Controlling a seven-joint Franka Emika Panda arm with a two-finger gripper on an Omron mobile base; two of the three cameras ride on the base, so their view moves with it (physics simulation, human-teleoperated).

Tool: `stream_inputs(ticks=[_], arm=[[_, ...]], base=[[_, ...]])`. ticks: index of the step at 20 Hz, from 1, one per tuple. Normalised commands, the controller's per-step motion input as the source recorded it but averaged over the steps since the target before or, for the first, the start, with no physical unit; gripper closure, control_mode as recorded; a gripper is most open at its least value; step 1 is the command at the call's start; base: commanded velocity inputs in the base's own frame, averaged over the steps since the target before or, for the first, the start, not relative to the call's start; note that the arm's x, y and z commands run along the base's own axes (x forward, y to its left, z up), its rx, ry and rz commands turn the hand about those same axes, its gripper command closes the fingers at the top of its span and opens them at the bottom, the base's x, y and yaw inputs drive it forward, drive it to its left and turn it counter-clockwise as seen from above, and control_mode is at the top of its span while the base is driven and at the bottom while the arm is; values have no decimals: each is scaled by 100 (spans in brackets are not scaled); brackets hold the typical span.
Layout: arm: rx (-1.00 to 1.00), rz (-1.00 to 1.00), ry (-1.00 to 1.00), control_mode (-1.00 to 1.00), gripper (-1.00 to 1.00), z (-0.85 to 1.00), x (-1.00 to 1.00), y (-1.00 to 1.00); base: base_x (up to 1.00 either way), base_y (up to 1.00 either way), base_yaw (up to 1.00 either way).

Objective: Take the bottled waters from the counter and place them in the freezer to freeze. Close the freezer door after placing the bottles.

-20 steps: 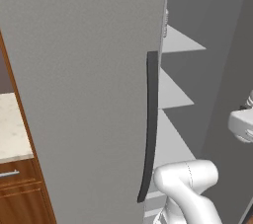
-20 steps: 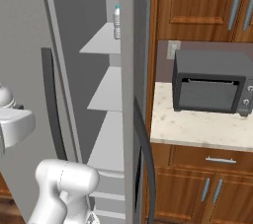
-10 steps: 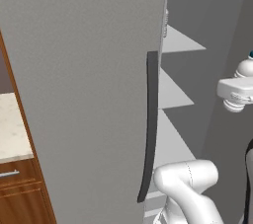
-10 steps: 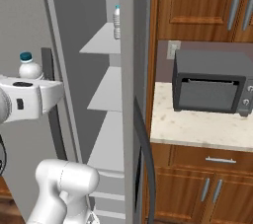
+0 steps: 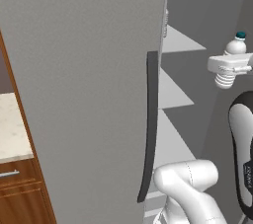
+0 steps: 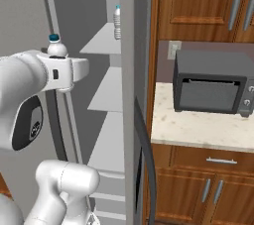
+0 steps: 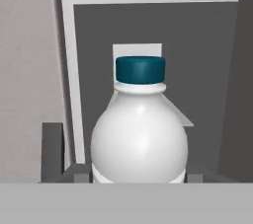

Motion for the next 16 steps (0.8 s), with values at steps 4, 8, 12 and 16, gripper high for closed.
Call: stream_inputs(ticks=[4,8,12,16], arm=[[-1,0,0,-100,100,1,44,0],[0,2,0,-100,100,3,64,-13],[0,4,0,-100,100,1,64,-9],[0,10,0,-100,100,0,52,-1]], base=[[0,0,0],[0,0,0],[0,0,0],[0,0,0]])
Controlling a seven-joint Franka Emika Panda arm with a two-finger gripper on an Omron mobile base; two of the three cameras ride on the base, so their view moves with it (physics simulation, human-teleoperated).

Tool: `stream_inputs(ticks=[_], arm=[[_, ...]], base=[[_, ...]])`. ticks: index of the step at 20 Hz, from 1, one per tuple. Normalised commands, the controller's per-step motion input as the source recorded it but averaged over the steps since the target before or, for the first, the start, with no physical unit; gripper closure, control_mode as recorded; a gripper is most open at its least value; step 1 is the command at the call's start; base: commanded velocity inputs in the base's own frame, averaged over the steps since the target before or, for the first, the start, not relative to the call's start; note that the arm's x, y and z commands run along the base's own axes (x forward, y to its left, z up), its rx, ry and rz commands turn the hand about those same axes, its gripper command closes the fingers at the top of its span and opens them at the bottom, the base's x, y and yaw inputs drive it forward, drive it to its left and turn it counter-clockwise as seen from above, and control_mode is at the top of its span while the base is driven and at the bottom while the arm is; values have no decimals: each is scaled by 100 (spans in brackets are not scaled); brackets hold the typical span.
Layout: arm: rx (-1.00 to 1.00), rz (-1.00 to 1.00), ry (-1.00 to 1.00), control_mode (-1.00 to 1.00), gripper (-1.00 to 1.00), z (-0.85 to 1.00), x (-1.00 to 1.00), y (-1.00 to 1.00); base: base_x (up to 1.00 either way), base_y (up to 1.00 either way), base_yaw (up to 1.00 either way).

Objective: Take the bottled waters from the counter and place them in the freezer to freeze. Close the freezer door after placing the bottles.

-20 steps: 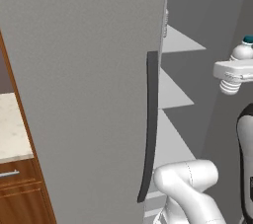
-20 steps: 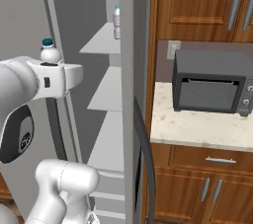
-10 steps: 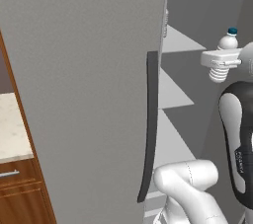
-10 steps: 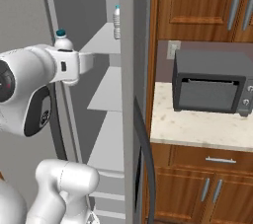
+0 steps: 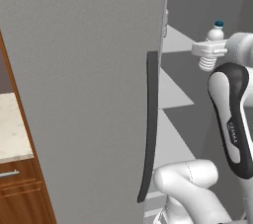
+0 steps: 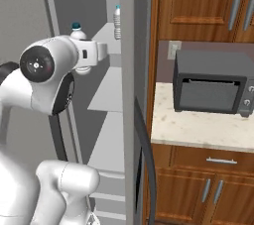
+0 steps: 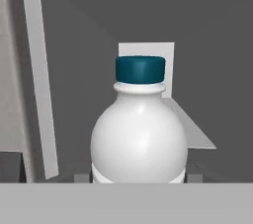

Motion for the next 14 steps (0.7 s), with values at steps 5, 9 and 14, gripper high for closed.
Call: stream_inputs(ticks=[5,9,14], arm=[[-1,12,0,-100,100,0,40,0],[0,7,0,-100,100,0,38,-10],[0,0,13,-100,100,0,51,0]], base=[[0,0,0],[0,0,0],[0,0,0]])
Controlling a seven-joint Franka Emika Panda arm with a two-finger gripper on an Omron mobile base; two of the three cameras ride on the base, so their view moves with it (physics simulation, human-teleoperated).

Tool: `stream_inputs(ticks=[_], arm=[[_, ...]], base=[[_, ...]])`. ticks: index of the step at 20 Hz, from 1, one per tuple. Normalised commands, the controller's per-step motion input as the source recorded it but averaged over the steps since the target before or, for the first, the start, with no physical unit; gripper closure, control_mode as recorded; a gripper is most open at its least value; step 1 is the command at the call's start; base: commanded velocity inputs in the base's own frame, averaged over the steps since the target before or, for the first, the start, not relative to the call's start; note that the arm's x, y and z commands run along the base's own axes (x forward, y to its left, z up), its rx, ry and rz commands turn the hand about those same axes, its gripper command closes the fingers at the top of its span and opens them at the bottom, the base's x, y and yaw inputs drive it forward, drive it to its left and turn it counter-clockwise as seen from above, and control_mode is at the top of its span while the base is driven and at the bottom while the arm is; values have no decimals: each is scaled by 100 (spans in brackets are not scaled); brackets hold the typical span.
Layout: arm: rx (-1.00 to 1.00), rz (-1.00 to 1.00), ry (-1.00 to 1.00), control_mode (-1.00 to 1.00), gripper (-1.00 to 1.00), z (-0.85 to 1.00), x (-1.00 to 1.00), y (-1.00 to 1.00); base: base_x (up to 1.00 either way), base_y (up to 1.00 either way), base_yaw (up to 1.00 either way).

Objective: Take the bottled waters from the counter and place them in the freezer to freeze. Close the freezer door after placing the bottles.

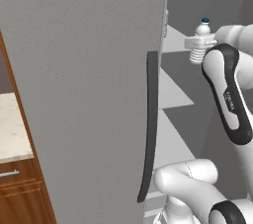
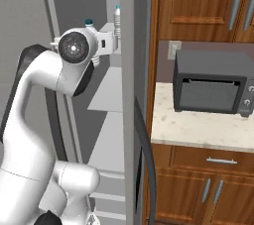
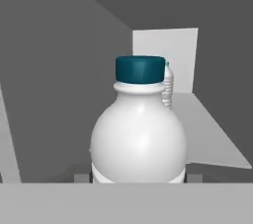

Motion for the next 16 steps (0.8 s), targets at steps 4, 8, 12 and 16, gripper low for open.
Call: stream_inputs(ticks=[4,8,12,16], arm=[[0,6,3,-100,100,0,35,0],[0,6,-1,-100,100,0,10,0],[0,0,-3,-100,100,0,0,0],[0,0,-1,-100,100,0,26,-1]], base=[[0,0,0],[0,0,0],[0,0,0],[0,0,0]])
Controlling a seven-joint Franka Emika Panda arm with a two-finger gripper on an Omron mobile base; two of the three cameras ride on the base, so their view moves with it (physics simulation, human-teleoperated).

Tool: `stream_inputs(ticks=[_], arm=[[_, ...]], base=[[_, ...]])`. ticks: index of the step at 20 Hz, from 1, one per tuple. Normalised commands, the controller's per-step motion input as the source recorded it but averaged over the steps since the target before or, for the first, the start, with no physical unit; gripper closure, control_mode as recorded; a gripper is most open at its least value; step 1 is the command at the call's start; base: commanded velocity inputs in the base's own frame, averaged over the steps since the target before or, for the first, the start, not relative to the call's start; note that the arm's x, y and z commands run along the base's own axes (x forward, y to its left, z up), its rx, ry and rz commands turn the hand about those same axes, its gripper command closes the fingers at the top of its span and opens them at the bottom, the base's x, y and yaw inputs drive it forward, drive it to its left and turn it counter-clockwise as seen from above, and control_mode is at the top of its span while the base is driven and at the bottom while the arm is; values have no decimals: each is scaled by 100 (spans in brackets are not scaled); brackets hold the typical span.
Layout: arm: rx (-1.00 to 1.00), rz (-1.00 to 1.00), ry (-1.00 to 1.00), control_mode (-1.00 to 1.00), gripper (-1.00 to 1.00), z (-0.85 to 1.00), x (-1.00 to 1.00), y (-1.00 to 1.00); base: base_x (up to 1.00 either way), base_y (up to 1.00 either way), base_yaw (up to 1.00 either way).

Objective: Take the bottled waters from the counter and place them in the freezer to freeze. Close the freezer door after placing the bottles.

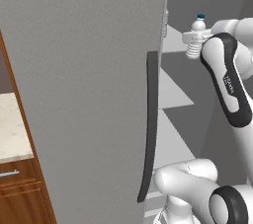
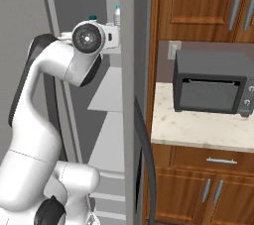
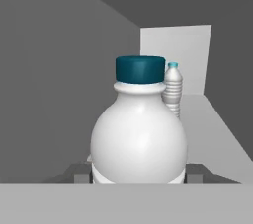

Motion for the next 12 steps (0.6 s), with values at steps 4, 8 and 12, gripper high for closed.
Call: stream_inputs(ticks=[4,8,12], arm=[[-1,5,0,-100,100,11,29,0],[0,13,0,-100,100,6,29,0],[-1,18,0,-100,100,0,31,0]], base=[[0,0,0],[0,0,0],[0,0,0]])
